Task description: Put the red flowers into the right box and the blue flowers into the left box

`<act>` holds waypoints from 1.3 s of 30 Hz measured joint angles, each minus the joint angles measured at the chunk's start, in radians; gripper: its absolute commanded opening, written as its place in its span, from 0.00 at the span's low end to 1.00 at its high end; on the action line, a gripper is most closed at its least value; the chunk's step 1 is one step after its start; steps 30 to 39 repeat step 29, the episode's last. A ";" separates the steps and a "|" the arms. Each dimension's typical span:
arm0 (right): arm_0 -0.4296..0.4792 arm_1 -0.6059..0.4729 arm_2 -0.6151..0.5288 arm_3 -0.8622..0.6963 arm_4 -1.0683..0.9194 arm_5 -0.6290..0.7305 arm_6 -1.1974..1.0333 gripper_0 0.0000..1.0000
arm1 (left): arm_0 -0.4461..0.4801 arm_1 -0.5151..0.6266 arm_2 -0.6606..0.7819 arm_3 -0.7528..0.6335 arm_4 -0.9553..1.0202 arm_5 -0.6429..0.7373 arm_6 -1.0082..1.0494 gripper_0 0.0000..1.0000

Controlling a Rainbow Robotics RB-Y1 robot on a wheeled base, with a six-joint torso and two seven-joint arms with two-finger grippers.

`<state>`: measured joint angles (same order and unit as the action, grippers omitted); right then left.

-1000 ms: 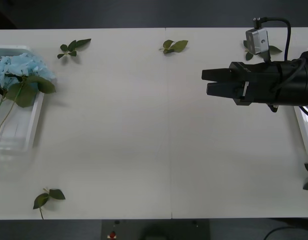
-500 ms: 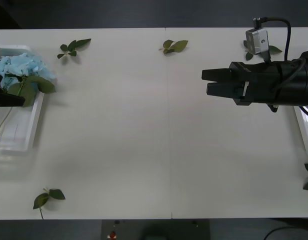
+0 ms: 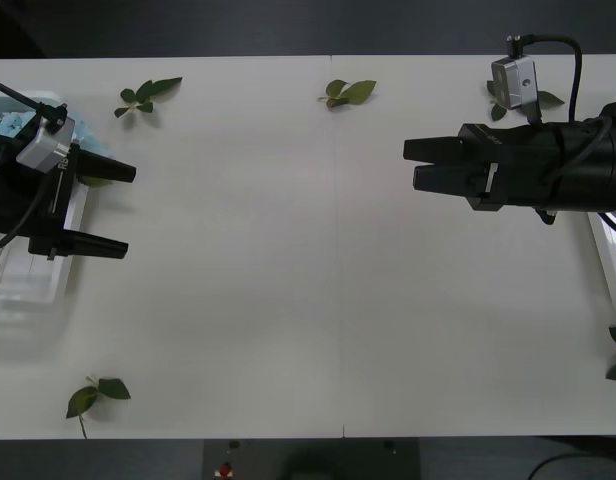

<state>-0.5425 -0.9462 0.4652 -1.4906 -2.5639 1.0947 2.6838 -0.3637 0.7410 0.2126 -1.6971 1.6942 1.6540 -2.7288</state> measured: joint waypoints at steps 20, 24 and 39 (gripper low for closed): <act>0.000 0.000 0.000 0.000 0.000 0.000 0.000 0.94 | 0.000 0.153 -0.238 0.000 0.128 -0.254 0.001 1.00; 0.000 0.000 0.000 0.000 0.000 0.000 0.000 0.94 | 0.000 0.153 -0.238 0.000 0.127 -0.254 0.001 1.00; 0.000 0.000 0.000 0.000 0.000 0.000 0.000 0.94 | 0.000 0.153 -0.238 0.000 0.127 -0.254 0.001 1.00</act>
